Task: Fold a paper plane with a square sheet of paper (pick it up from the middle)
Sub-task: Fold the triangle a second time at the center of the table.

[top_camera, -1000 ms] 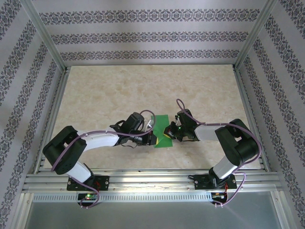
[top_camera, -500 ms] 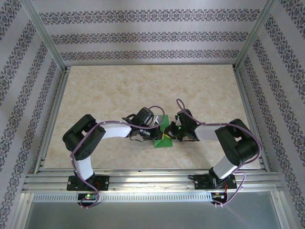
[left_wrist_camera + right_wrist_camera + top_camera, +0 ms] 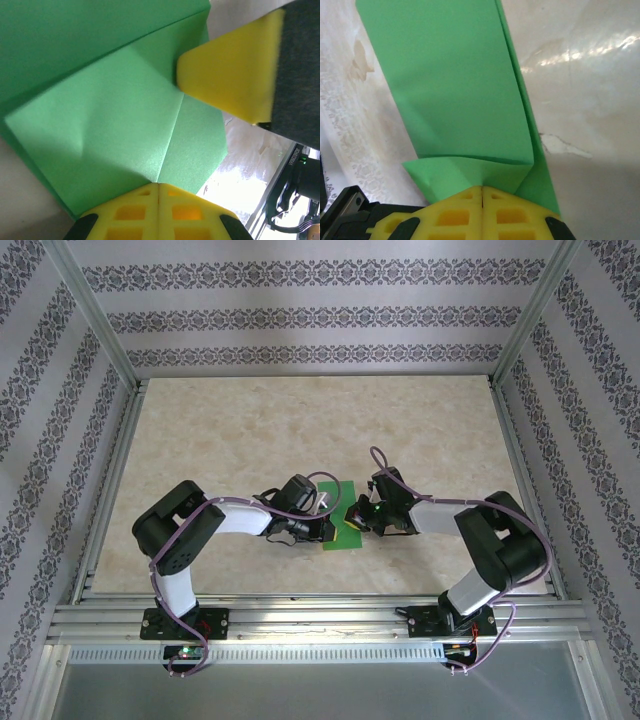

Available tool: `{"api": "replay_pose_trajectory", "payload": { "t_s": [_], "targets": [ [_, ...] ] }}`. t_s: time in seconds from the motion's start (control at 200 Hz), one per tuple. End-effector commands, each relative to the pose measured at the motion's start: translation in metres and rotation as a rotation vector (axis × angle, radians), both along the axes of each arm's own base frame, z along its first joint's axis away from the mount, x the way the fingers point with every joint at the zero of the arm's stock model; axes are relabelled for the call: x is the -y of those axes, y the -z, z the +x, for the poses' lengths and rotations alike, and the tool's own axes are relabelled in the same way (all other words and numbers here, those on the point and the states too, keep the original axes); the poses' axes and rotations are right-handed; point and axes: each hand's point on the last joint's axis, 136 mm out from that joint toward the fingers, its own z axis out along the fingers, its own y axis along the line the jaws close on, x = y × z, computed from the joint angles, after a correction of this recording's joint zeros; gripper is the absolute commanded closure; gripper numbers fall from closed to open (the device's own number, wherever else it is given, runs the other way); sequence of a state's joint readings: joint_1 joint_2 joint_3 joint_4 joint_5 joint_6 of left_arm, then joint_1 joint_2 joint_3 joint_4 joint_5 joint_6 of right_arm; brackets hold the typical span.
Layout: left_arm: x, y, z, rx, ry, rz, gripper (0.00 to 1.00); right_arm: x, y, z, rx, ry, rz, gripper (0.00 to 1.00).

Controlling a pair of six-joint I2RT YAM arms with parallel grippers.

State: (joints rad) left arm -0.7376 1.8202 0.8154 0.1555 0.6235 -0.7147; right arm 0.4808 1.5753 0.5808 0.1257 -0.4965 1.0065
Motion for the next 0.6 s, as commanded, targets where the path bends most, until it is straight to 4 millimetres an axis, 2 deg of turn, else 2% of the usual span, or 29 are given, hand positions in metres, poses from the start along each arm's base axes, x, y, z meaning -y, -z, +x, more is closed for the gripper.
{"api": "replay_pose_trajectory", "payload": {
  "t_s": [0.0,0.105,0.235,0.38,0.595],
  "targets": [
    [-0.030,0.036,-0.021,-0.078,-0.008,0.134,1.00,-0.010,-0.018,0.003,0.066,-0.042,0.002,0.97],
    [-0.029,0.033,-0.019,-0.071,-0.004,0.132,1.00,-0.022,-0.017,-0.001,0.063,-0.087,0.029,0.97],
    [-0.029,0.032,-0.019,-0.062,-0.001,0.135,1.00,-0.027,0.003,-0.007,0.009,-0.115,0.006,0.97],
    [-0.031,0.031,-0.019,-0.060,0.000,0.146,1.00,0.000,0.029,-0.003,-0.038,-0.028,-0.074,0.98],
    [-0.033,0.035,-0.022,-0.071,0.003,0.149,1.00,0.022,0.017,0.024,-0.002,0.036,-0.042,0.98]
  ]
}}
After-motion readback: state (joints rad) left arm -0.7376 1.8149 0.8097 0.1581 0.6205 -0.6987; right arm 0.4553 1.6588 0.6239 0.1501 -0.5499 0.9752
